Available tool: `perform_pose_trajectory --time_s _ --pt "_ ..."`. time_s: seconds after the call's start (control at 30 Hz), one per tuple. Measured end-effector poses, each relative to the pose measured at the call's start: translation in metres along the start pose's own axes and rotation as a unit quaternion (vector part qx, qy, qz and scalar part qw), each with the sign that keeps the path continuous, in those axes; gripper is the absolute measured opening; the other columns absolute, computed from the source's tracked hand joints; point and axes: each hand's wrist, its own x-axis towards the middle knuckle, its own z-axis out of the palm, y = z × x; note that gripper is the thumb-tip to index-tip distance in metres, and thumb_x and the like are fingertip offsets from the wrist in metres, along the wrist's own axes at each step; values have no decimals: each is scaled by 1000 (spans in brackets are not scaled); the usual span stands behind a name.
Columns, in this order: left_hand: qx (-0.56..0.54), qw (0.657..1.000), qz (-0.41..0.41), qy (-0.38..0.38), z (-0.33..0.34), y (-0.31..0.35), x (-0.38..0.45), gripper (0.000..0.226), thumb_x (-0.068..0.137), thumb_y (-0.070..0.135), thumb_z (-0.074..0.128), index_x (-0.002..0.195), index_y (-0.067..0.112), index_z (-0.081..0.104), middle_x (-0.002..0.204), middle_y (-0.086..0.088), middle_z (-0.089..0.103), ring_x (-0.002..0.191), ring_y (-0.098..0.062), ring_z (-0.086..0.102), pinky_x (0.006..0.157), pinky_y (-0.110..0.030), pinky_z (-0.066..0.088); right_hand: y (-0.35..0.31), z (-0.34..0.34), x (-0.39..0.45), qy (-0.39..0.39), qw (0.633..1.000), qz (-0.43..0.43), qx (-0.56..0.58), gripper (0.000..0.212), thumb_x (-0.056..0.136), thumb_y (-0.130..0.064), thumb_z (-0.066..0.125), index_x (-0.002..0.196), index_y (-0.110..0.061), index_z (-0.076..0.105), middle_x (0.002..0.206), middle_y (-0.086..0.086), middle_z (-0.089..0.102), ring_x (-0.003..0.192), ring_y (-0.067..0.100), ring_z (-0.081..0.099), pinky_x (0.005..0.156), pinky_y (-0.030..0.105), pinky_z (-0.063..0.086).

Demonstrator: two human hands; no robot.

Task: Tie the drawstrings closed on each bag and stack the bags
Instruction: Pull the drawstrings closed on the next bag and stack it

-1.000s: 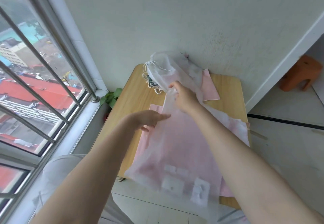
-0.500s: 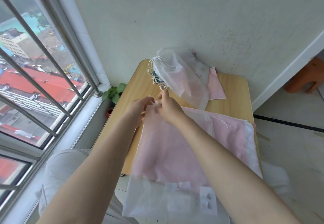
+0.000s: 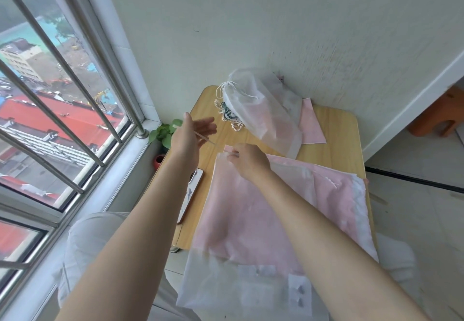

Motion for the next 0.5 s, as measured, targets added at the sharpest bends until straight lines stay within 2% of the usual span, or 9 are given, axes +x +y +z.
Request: perform_pose_trajectory --time_s 0.07,0.1,0.13,0.2,0.23,0.3,0.37,0.43,0.5 --pt "-99 995 12 -30 4 7 -1 59 107 40 25 89 3 69 67 -9 62 68 -23 63 77 -34 53 1 0 1 -3 1000 1 -10 27 90 -21 52 64 -18 46 85 6 64 87 32 62 65 35 46" --pt "-105 993 12 -50 8 9 -4 57 106 38 28 82 3 66 56 -6 52 55 -21 54 65 -32 53 1 1 0 -4 1000 2 -8 31 90 -23 54 61 -18 43 79 5 61 84 32 61 62 35 43" --pt "-73 995 7 -71 13 11 -7 54 106 38 32 73 6 61 49 -3 41 46 -19 42 51 -27 46 -1 1 0 -5 1000 4 -2 34 90 -26 55 60 -20 41 74 3 58 81 30 60 59 33 39" --pt "114 987 -4 -113 24 11 -14 52 103 36 37 62 10 53 45 1 30 42 -16 27 42 -21 27 -5 0 -1 -5 1000 2 -3 32 91 -33 57 63 -21 46 74 1 59 80 27 57 57 32 35" --pt "252 957 -9 -140 29 9 -17 51 103 33 38 60 10 53 45 1 32 44 -17 27 42 -22 25 -7 -1 -1 -3 1000 -1 -13 28 91 -35 57 68 -19 51 78 4 63 81 28 59 59 32 36" --pt "517 832 -39 -196 31 -1 -16 50 103 29 33 64 9 57 50 -2 42 47 -19 35 49 -26 32 -6 -3 0 11 999 -7 -43 19 87 -34 60 77 -17 59 81 5 66 82 29 62 63 29 35" --pt "651 725 -81 -210 26 -15 -12 47 104 28 27 77 11 61 57 -2 55 53 -18 46 64 -29 41 1 -7 -1 21 999 -1 -49 27 83 -44 66 78 -19 59 77 0 63 76 25 60 65 29 36" --pt "683 700 -91 -187 17 -28 -9 46 104 26 25 89 7 64 62 -3 65 58 -18 55 68 -29 44 13 -12 -1 23 998 17 -57 36 80 -52 69 80 -18 58 82 -2 63 77 23 59 67 29 40" --pt "677 716 -73 -152 11 -39 -7 53 104 27 24 83 2 66 64 -5 68 58 -20 57 64 -29 45 27 -17 -1 20 995 35 -88 31 82 -46 70 85 -16 61 92 1 67 86 25 63 70 29 44"
